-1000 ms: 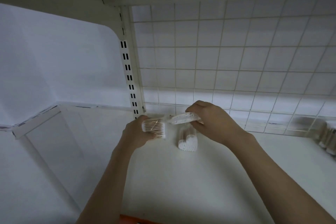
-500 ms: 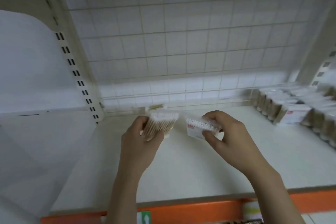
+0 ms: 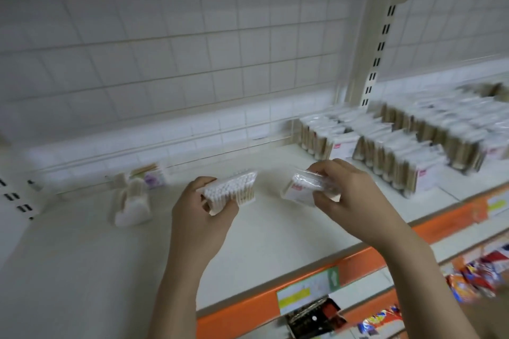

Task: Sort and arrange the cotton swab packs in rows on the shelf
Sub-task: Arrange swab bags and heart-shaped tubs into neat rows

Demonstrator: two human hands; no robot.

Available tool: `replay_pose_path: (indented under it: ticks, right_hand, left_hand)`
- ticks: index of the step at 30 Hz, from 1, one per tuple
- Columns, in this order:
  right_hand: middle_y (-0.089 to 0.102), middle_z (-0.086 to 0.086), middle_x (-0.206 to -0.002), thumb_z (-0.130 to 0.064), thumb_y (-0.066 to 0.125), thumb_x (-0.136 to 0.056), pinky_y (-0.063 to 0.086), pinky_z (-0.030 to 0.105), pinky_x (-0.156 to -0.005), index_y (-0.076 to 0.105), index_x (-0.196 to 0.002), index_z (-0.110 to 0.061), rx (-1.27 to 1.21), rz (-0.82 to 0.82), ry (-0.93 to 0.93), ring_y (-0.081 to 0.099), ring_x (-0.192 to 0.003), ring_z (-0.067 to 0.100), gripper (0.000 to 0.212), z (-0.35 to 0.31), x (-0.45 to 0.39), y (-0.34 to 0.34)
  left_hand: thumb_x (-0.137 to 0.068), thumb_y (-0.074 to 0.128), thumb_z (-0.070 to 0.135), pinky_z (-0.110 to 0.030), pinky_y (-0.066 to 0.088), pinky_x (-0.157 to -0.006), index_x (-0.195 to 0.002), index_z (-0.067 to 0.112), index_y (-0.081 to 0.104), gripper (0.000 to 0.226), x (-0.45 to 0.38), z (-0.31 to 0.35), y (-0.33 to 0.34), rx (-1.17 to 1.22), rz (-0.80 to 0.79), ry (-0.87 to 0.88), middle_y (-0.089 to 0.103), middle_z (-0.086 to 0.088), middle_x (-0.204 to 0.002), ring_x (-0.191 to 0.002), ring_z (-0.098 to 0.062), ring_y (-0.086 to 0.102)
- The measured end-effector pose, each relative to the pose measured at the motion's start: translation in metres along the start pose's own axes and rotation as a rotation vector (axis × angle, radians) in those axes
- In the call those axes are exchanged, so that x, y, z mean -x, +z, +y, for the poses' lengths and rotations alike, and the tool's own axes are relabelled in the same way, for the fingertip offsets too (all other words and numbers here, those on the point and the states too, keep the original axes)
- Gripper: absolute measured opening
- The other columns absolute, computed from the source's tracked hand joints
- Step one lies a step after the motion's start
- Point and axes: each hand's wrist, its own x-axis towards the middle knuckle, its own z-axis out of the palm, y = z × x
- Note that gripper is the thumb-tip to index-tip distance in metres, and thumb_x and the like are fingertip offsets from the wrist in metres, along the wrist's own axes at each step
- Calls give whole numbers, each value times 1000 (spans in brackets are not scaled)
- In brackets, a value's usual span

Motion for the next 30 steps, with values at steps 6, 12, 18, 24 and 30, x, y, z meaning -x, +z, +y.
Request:
replay_pose_path:
  ticks: [6, 12, 18, 24, 30]
  right_hand:
    - [62, 0, -87, -8, 63, -79, 42, 32, -72, 63, -109, -15, 234, 3, -12, 55, -89, 24, 31, 42, -21, -39]
    - [65, 0, -100, -14, 55, -84, 41, 32, -83, 57, -115, -23, 479, -111, -65, 54, -99, 21, 33, 84, -64, -57]
    - [64, -1, -106, -16, 54, -84, 35, 26, -73, 53, -115, -26, 617, -223, -136, 57, -98, 20, 33, 111, -100, -58]
    - [50, 1, -115, -11, 54, -83, 45, 30, -76, 54, -115, -24, 547, -311, -140, 57, -97, 24, 34, 126, -117, -50]
    - [55, -5, -112, -18, 54, -83, 32, 26, -76, 53, -115, -29, 647, -298, -239, 53, -104, 18, 34, 135, -128, -43]
  left_hand:
    - [-70, 71, 15, -9, 44, -59, -84, 35, 62, 26, -14, 22, 35, 54, 27, -16, 67, 25, -80, -74, 5, 62]
    - [-70, 75, 22, -11, 44, -58, -97, 50, 43, 50, -23, 36, 65, -10, 65, -11, 66, 15, -85, -73, -3, 62]
    - [-74, 72, 15, -4, 43, -58, -92, 52, 46, 49, -26, 42, 85, -67, 130, 56, 65, 21, -81, -70, 1, 63]
    - [-77, 72, 10, -2, 42, -57, -94, 43, 48, 44, -27, 41, 102, -112, 135, 52, 62, 22, -86, -73, 9, 61]
    - [-76, 73, 9, 0, 41, -59, -90, 45, 48, 46, -27, 44, 116, -126, 127, 17, 60, 22, -87, -76, 14, 58]
